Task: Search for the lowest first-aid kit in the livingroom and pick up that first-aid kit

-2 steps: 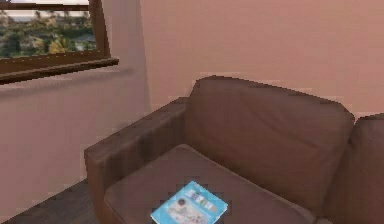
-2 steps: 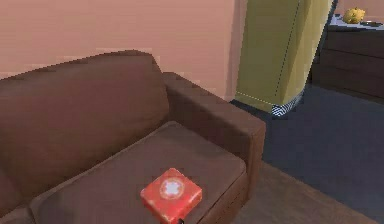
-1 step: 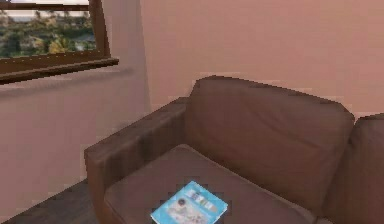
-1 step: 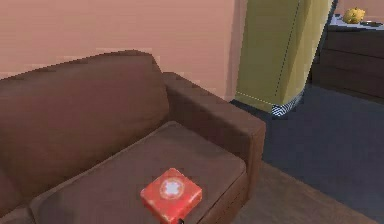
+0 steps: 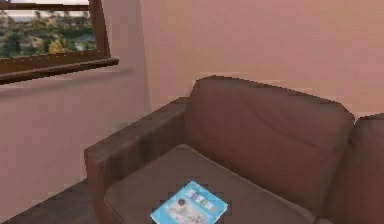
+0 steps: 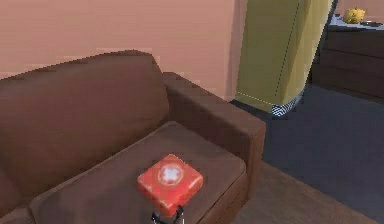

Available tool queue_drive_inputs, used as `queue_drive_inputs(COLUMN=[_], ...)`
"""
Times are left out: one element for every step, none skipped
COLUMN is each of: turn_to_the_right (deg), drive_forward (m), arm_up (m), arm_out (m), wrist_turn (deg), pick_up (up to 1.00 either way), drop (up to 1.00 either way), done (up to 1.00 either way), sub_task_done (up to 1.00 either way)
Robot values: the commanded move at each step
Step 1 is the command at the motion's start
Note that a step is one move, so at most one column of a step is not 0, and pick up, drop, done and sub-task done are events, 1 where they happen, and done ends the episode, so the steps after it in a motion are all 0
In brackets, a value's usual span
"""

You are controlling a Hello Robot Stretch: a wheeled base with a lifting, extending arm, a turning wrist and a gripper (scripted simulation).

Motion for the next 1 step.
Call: queue_drive_inputs(turn_to_the_right=[0.0], drive_forward=[0.00], arm_up=[0.00], arm_out=[0.00], wrist_turn=[0.0], pick_up=[0.00], drop=[0.00], done=[1.00], sub_task_done=[0.00])
